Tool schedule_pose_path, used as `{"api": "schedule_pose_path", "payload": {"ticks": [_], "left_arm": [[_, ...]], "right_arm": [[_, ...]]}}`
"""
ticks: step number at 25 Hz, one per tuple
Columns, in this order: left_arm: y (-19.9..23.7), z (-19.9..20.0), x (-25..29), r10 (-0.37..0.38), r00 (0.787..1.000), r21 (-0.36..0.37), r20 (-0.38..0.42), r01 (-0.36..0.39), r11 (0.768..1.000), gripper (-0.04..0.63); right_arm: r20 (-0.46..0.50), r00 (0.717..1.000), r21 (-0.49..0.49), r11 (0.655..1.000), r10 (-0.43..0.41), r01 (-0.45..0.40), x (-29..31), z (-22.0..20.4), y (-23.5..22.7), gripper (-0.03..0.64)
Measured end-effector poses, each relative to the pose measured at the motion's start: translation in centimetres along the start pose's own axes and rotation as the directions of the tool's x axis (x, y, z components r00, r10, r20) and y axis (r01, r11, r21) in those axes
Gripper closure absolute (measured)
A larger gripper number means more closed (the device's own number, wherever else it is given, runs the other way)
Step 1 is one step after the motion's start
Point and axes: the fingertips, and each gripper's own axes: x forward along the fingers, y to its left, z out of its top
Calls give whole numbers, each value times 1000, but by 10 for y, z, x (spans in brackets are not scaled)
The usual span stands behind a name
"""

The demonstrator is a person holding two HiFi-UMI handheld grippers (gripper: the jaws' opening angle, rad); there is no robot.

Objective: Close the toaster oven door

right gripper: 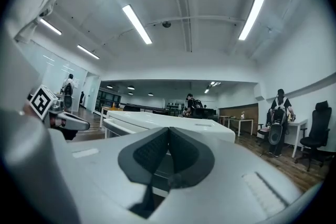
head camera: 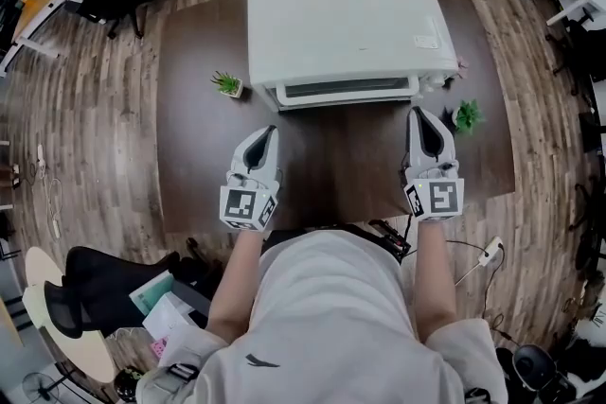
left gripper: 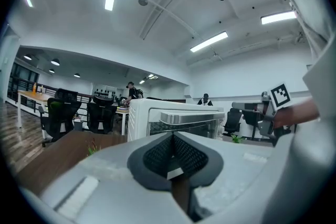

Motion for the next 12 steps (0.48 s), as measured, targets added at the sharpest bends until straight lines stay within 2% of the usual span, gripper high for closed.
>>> {"api": "schedule_pose_path", "payload": {"ticks": [6, 12], "left_arm": [[-14, -18, -47, 16, 1000, -8, 16, -16, 1000, 591], [-19, -24, -72, 49, 999, 4, 17, -49, 999, 591]], "right_arm": [[-58, 996, 87, 993, -74, 79, -54, -38, 9, 617], [-108, 988, 96, 988, -111, 121, -79, -58, 16, 618]]}}
